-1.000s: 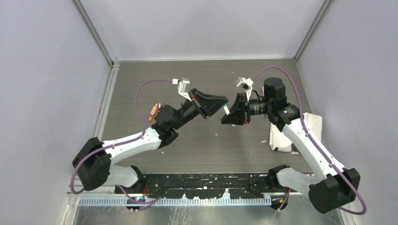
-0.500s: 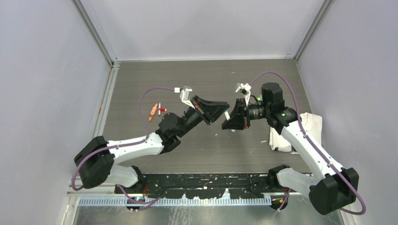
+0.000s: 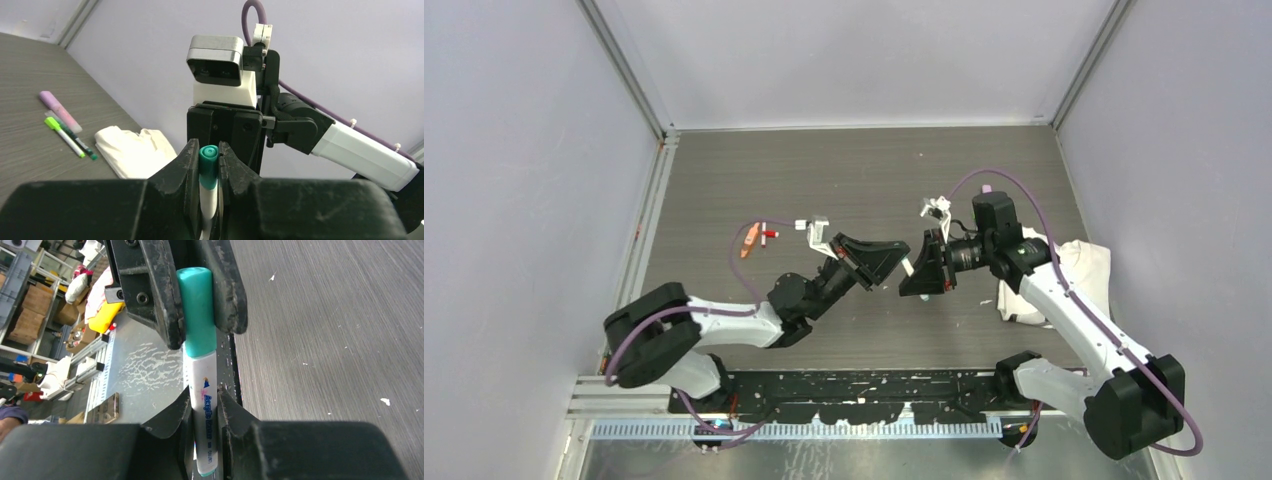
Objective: Insert the pens into the pen caps
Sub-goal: Press the pen cap onto the pen.
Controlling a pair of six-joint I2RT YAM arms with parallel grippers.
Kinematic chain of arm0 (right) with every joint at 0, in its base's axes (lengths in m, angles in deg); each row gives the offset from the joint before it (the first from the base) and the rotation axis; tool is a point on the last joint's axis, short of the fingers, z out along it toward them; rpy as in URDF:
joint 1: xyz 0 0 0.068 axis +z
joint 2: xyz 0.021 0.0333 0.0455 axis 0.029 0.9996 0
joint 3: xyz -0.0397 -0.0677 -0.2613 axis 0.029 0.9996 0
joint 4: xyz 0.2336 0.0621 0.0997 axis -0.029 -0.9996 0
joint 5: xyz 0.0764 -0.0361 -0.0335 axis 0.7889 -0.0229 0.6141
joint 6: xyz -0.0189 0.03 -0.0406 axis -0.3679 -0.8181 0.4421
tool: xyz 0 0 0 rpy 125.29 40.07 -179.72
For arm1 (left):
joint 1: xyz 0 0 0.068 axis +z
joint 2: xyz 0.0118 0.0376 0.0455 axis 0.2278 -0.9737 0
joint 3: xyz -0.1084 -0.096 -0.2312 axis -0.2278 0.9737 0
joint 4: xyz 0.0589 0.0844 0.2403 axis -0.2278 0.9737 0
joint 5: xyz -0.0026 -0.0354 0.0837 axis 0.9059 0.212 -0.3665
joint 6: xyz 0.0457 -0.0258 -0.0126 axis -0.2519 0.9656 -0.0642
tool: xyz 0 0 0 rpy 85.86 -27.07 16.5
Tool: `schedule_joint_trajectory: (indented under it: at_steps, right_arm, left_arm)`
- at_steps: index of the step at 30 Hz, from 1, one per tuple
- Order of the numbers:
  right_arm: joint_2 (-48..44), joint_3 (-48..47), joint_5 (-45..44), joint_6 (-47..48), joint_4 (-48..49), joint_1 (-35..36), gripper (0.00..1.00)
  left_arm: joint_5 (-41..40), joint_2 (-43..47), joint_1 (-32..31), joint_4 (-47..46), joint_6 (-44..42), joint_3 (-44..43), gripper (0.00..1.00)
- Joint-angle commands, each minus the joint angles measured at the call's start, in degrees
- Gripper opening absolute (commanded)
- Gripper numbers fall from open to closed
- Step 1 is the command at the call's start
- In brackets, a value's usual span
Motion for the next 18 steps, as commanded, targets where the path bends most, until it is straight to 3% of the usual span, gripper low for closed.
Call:
schedule_joint_trajectory:
  at_steps: [1,5,9,13,18]
  right_arm:
    - [0.1,-1.89,-9.02,-2.91,19.55,-2.17,0.01]
    - [0.28,-3.36,-13.72,0.11,15.01,-2.31,0.01]
    - [0.22,-4.56,-14.85,3.32,11.99,-2.86,0.01]
    - [0.27,-5.09,-15.09,6.19,9.29,-2.55,0.01]
    - [0.16,-4.06,-7.63,5.99,10.85,-2.01,0.01]
  left_arm:
    - [23.31,-9.56,-9.29,-5.48,7.83,3.82,0.01]
    - [23.71,-12.49,-10.28,-6.47,9.55,3.7,0.01]
    - [25.85,-8.39,-10.39,-5.46,12.26,8.68,0.01]
    - [29.21,-2.18,-10.63,4.35,12.82,8.94,0.01]
    - [29.41,-1.3,-10.7,8.17,9.88,6.04,0.01]
